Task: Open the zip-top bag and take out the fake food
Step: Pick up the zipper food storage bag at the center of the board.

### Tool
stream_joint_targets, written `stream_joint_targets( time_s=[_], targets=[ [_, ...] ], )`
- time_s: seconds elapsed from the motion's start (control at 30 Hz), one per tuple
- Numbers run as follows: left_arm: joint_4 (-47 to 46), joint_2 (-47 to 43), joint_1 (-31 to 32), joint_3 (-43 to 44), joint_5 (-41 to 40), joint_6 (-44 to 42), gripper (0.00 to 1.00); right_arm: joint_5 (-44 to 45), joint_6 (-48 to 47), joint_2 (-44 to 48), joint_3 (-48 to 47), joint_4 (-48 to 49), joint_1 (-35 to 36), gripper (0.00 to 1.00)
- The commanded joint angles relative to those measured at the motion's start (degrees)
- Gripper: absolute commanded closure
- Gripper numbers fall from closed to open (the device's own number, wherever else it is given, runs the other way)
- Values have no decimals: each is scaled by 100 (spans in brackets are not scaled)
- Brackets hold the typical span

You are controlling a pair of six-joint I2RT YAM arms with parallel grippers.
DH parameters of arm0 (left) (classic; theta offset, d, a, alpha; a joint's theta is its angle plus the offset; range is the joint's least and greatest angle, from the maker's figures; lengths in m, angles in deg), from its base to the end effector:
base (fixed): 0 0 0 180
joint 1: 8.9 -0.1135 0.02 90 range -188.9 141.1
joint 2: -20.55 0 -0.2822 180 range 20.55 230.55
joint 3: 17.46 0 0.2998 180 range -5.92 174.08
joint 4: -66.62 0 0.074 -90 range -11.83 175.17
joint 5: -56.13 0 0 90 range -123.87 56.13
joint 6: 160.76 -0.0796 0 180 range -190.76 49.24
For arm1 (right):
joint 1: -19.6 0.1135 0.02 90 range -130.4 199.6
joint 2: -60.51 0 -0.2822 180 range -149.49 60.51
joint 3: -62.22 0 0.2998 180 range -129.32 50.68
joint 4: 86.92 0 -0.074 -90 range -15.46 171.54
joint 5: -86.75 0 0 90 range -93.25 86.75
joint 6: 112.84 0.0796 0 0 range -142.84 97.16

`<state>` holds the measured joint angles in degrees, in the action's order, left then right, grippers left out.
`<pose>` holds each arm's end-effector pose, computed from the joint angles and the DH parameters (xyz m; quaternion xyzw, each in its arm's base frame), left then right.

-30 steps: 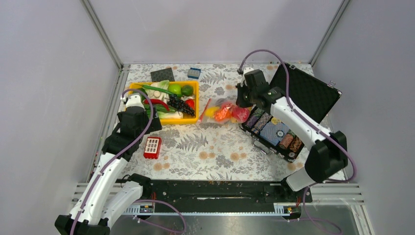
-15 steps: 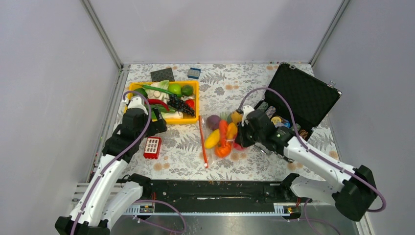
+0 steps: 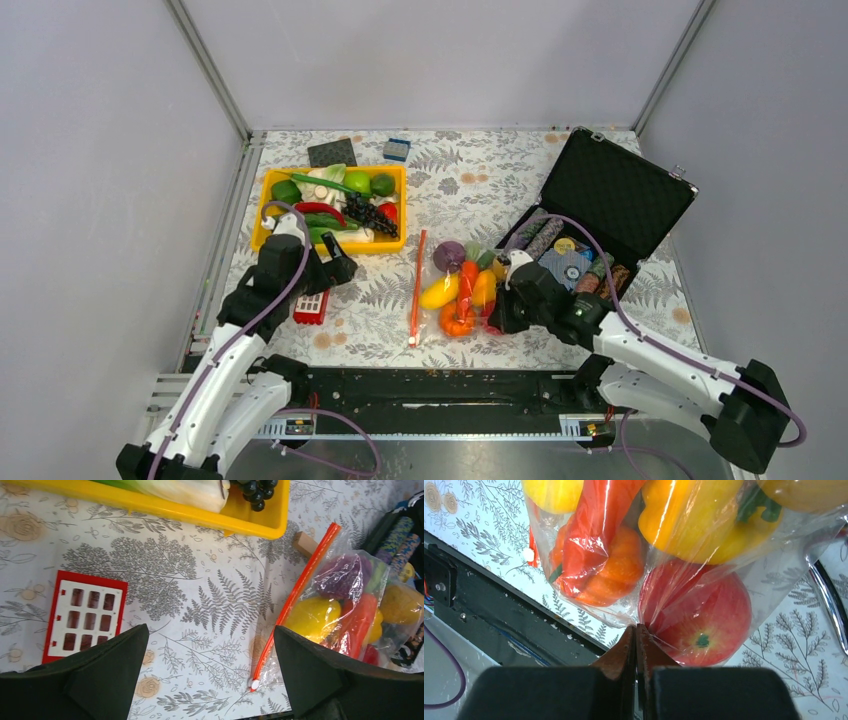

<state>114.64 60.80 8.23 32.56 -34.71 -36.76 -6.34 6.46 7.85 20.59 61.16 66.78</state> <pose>0.2112 -0.0639 0.2516 -0.1351 0.8895 -0.1824 0.3965 0.1705 0.1903 0.1759 -0.1531 0.9037 0.2664 0.2981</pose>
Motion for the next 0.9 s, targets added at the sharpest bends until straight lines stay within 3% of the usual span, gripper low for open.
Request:
stream_joint_targets(
  time_s=[0.0, 0.23, 0.4, 0.6, 0.87],
  targets=[
    [-448, -169, 113, -167, 354, 352, 2, 452, 430, 481, 135, -582, 107, 100],
    [-1594, -213, 768, -804, 699, 898, 4, 865, 890, 1281, 333, -727, 105, 98],
    [-2983, 78, 1382, -1490, 677, 1490, 5, 1053, 1407, 1112, 435, -847, 107, 100],
    [-4332, 875, 2054, -1669, 132, 1742, 8, 1418, 1914, 727, 593, -1172, 107, 100],
    [-6322, 2190, 2417, -1729, 303, 1875, 12, 1453, 2011, 872, 737, -1116, 107, 100]
  ],
)
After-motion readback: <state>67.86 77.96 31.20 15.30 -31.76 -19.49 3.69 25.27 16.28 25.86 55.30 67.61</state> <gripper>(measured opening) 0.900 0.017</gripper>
